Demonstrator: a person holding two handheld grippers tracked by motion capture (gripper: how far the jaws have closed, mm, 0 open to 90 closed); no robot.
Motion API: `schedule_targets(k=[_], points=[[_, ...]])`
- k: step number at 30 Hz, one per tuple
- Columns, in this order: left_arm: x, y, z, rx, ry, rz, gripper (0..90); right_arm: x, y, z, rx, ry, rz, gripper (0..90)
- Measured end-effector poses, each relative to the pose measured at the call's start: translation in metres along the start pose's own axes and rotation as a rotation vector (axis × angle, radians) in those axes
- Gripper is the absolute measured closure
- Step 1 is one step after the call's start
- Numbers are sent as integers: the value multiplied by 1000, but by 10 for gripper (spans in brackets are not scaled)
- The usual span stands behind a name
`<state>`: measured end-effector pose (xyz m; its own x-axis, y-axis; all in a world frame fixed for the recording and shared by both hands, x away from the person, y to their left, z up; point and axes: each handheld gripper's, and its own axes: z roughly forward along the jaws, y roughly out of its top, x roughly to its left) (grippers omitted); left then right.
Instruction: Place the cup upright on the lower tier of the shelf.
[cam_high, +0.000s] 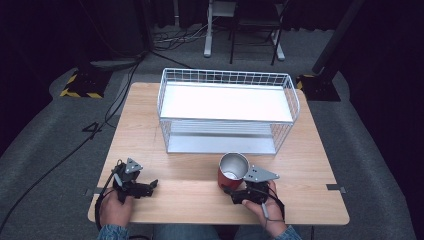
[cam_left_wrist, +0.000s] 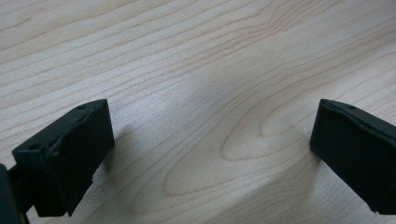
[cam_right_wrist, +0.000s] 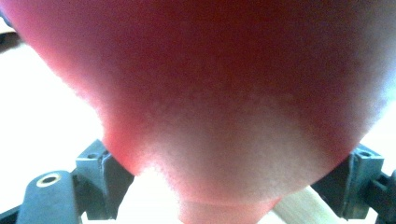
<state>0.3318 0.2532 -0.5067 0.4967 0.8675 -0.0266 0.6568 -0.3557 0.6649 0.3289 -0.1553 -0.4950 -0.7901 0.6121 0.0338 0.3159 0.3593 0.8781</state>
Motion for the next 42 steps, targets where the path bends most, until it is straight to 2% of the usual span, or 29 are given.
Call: schedule_targets(k=[9,21,29,42], points=[[0,0,0,-1,0,-1,0,-5,20,0,9,-2,-20,172],[0,0,0,-1,0,-1,0,-22,43,6,20,-21,5,172],[0,0,0,-1,0,-1,0,-37,58,19,21,-39,22,172],[0,0,0,-1,0,-1,0,-54,67,45,14,-83,42,172]])
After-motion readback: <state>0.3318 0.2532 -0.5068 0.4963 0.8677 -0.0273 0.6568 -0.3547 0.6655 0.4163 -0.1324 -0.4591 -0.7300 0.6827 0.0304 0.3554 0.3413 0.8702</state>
